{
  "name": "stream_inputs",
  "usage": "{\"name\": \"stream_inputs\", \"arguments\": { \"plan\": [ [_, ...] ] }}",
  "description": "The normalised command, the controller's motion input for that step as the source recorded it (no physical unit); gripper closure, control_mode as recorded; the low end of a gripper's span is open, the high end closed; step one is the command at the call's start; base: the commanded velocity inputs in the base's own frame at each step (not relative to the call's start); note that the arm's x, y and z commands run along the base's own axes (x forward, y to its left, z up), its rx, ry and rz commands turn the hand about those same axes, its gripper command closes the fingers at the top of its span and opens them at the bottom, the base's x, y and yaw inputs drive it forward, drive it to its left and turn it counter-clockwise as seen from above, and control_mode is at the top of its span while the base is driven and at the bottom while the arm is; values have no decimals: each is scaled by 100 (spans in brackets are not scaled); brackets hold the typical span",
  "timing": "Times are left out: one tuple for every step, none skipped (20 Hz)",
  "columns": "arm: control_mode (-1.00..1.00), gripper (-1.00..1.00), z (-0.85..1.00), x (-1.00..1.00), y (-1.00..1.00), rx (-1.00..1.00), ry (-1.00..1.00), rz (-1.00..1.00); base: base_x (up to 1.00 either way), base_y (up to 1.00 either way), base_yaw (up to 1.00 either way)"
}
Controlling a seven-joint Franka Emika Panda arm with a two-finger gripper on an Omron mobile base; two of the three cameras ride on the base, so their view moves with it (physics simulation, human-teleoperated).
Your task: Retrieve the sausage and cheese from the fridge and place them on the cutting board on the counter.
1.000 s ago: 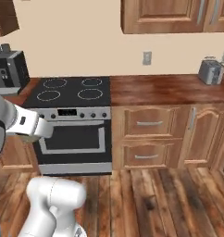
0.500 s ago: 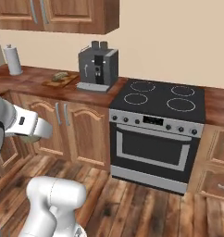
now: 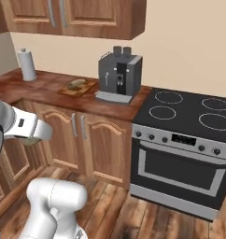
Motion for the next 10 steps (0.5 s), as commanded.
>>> {"name": "stream_inputs", "arguments": {
  "plan": [
    [100, 100, 0, 0, 0, 0, 0, 0, 95, 49, 18],
    [100, 100, 0, 0, 0, 0, 0, 0, 94, 51, 19],
    [100, 100, 0, 0, 0, 0, 0, 0, 88, 45, 21],
    [100, 100, 0, 0, 0, 0, 0, 0, 90, 46, 22],
    [100, 100, 0, 0, 0, 0, 0, 0, 95, 44, 22],
    [100, 100, 0, 0, 0, 0, 0, 0, 100, 44, 19],
    [100, 100, 0, 0, 0, 0, 0, 0, 95, 39, 17],
    [100, 100, 0, 0, 0, 0, 0, 0, 95, 37, 14],
    [100, 100, 0, 0, 0, 0, 0, 0, 90, 34, 11],
    [100, 100, 0, 0, 0, 0, 0, 0, 81, 19, 9]
  ]
}}
